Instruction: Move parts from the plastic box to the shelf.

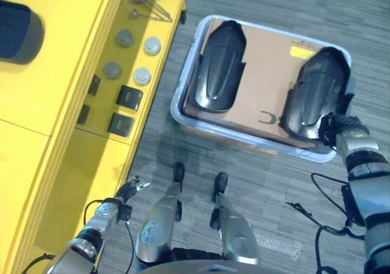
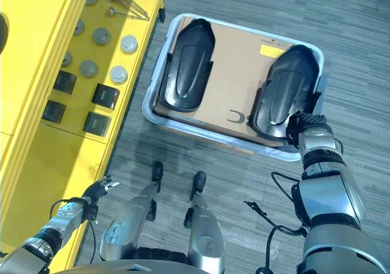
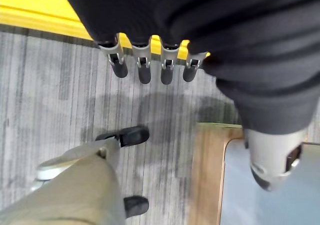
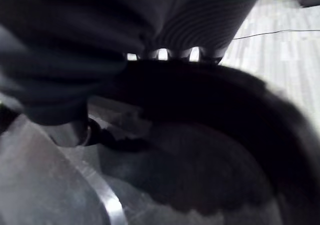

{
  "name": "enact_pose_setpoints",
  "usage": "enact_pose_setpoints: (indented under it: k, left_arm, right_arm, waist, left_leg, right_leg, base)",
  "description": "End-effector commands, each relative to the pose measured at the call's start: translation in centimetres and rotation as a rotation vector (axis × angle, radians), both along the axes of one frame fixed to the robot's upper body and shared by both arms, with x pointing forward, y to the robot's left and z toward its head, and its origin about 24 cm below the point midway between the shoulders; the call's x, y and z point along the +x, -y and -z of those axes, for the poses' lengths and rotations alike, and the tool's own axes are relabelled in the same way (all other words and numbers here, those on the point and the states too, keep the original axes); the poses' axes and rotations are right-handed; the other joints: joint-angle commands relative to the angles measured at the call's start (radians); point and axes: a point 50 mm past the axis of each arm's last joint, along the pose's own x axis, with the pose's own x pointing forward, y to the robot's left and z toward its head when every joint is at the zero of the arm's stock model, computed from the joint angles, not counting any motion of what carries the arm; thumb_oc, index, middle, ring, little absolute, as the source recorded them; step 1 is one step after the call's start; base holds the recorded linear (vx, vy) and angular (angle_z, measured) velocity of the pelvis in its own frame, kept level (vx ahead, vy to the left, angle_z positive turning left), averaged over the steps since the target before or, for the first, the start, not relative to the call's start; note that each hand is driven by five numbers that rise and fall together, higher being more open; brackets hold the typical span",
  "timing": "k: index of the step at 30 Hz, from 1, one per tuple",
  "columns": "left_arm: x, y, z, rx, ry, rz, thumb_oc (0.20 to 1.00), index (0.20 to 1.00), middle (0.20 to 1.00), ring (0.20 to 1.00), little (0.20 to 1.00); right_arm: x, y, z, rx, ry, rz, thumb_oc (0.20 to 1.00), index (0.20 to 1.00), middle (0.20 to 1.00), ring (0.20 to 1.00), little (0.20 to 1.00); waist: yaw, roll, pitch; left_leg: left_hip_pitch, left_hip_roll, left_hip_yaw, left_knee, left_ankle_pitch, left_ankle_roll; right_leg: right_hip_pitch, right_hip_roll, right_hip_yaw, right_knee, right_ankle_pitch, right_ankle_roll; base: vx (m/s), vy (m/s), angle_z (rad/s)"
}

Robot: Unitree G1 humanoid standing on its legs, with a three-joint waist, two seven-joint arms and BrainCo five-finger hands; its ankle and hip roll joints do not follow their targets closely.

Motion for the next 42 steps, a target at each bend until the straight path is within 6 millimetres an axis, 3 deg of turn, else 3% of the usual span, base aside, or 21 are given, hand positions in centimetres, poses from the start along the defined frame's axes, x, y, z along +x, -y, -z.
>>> enact_pose_setpoints:
  k: [1,4,5,9,14,15,17,18,24,25,31,37,42]
  left_arm:
    - [-0.3,-0.7,-0.1,0.088,0.038,-0.014,1.000,1.000,1.000,1.000,1.000]
    - [1.5,-1.3,-3.6,0.130,0.190,-0.055,1.000,1.000,1.000,1.000,1.000]
    - [1.6,-1.4,-3.8,0.130,0.200,-0.054,1.000,1.000,1.000,1.000,1.000]
    - [3.6,-0.6,-9.4,0.098,0.407,0.037,1.000,1.000,1.000,1.000,1.000]
    - [5.0,1.8,-15.3,-0.039,0.586,0.172,1.000,1.000,1.000,1.000,1.000]
    - [5.5,3.3,-17.3,-0.140,0.650,0.228,1.000,1.000,1.000,1.000,1.000]
    - [5.5,3.2,-17.3,-0.140,0.650,0.227,1.000,1.000,1.000,1.000,1.000]
    - [5.9,4.7,-19.3,-0.172,0.736,0.263,1.000,1.000,1.000,1.000,1.000]
    - [6.5,8.3,-21.2,-0.339,0.768,0.328,1.000,1.000,1.000,1.000,1.000]
    - [6.5,8.3,-21.2,-0.339,0.768,0.327,1.000,1.000,1.000,1.000,1.000]
    - [6.9,12.6,-22.3,-0.493,0.755,0.407,1.000,1.000,1.000,1.000,1.000]
    - [6.9,14.1,-23.2,-0.584,0.756,0.436,1.000,1.000,1.000,1.000,1.000]
    - [6.6,14.6,-23.9,-0.661,0.773,0.419,1.000,1.000,1.000,1.000,1.000]
  right_arm:
    - [-0.9,1.3,-2.1,-0.234,0.072,-0.001,0.200,0.200,0.200,0.200,0.200]
    - [-2.8,-0.6,-1.5,-0.367,0.175,-0.090,0.200,0.200,0.200,0.200,0.200]
    - [-3.0,-0.6,-1.4,-0.377,0.181,-0.093,0.200,0.200,0.200,0.200,0.200]
    - [-5.4,-2.6,-2.0,-0.570,0.298,-0.147,0.200,0.200,0.200,0.200,0.200]
    - [-6.4,-5.3,-5.0,-0.739,0.503,-0.240,0.200,0.200,0.200,0.200,0.200]
    - [-6.4,-6.9,-6.3,-0.807,0.612,-0.293,0.200,0.200,0.200,0.200,0.200]
    - [-6.4,-7.0,-6.3,-0.807,0.614,-0.293,0.200,0.200,0.200,0.200,0.200]
    - [-6.1,-8.8,-8.3,-0.849,0.712,-0.341,0.200,0.200,0.200,0.200,0.200]
    - [-5.9,-12.7,-11.0,-0.855,0.914,-0.451,0.200,0.200,0.200,0.200,0.200]
    - [-5.9,-12.7,-11.0,-0.855,0.915,-0.451,0.200,0.200,0.200,0.200,0.200]
    - [-5.0,-17.3,-12.0,-0.795,1.023,-0.610,0.200,0.200,0.200,0.200,0.200]
    - [-4.1,-19.9,-10.9,-0.744,0.994,-0.738,0.200,0.200,0.200,0.200,0.200]
    - [-3.7,-22.1,-7.5,-0.601,0.939,-0.854,0.200,0.200,0.200,0.200,0.200]
  waist:
    - [-0.004,-0.026,-0.101]
    - [-0.035,-0.054,-0.182]
    - [-0.035,-0.055,-0.189]
    - [-0.046,-0.068,-0.275]
    - [-0.048,-0.076,-0.347]
    - [-0.049,-0.079,-0.360]
    - [-0.050,-0.080,-0.358]
    - [-0.052,-0.084,-0.376]
    - [-0.059,-0.094,-0.403]
    - [-0.059,-0.094,-0.402]
    - [-0.058,-0.102,-0.420]
    - [-0.050,-0.104,-0.428]
    - [-0.036,-0.099,-0.430]
  left_leg:
    - [0.028,0.030,0.003,0.023,-0.132,-0.032]
    - [0.089,0.041,0.020,0.000,-0.129,-0.039]
    - [0.092,0.041,0.021,-0.001,-0.129,-0.039]
    - [0.141,0.051,0.037,-0.009,-0.132,-0.040]
    - [0.180,0.055,0.048,-0.009,-0.144,-0.032]
    - [0.196,0.056,0.049,-0.008,-0.156,-0.027]
    - [0.195,0.055,0.049,-0.009,-0.152,-0.027]
    - [0.205,0.054,0.051,-0.009,-0.158,-0.024]
    - [0.230,0.055,0.054,-0.009,-0.176,-0.020]
    - [0.230,0.055,0.055,-0.009,-0.176,-0.020]
    - [0.243,0.052,0.057,-0.009,-0.192,-0.015]
    - [0.243,0.048,0.049,-0.009,-0.194,-0.014]
    - [0.241,0.042,0.035,-0.009,-0.193,-0.010]
  right_leg:
    - [-0.012,-0.059,-0.002,0.051,-0.112,0.035]
    - [0.045,-0.045,-0.002,0.020,-0.099,0.044]
    - [0.049,-0.044,-0.002,0.017,-0.098,0.045]
    - [0.103,-0.036,-0.009,-0.003,-0.092,0.051]
    - [0.146,-0.028,-0.014,-0.003,-0.104,0.051]
    - [0.165,-0.025,-0.015,-0.003,-0.115,0.049]
    - [0.163,-0.025,-0.015,-0.003,-0.111,0.049]
    - [0.174,-0.021,-0.013,-0.003,-0.116,0.048]
    - [0.196,-0.013,-0.004,-0.001,-0.131,0.043]
    - [0.197,-0.013,-0.004,-0.001,-0.131,0.043]
    - [0.209,-0.012,-0.004,-0.001,-0.142,0.042]
    - [0.213,-0.016,-0.012,-0.002,-0.144,0.045]
    - [0.216,-0.022,-0.023,-0.003,-0.145,0.046]
  base:
    - [0.02,-0.059,-0.05]
    - [0.07,-0.109,0.04]
    - [0.06,-0.124,0.06]
    - [0.06,-0.096,-0.03]
    - [0.02,-0.055,-0.05]
    - [-0.03,-0.034,-0.04]
    - [-0.03,-0.018,-0.05]
    - [-0.02,-0.013,-0.04]
    - [0.00,0.001,-0.05]
    - [0.00,0.000,0.00]
    - [0.00,0.002,-0.01]
    - [0.00,0.001,0.01]
    - [0.00,0.010,0.02]
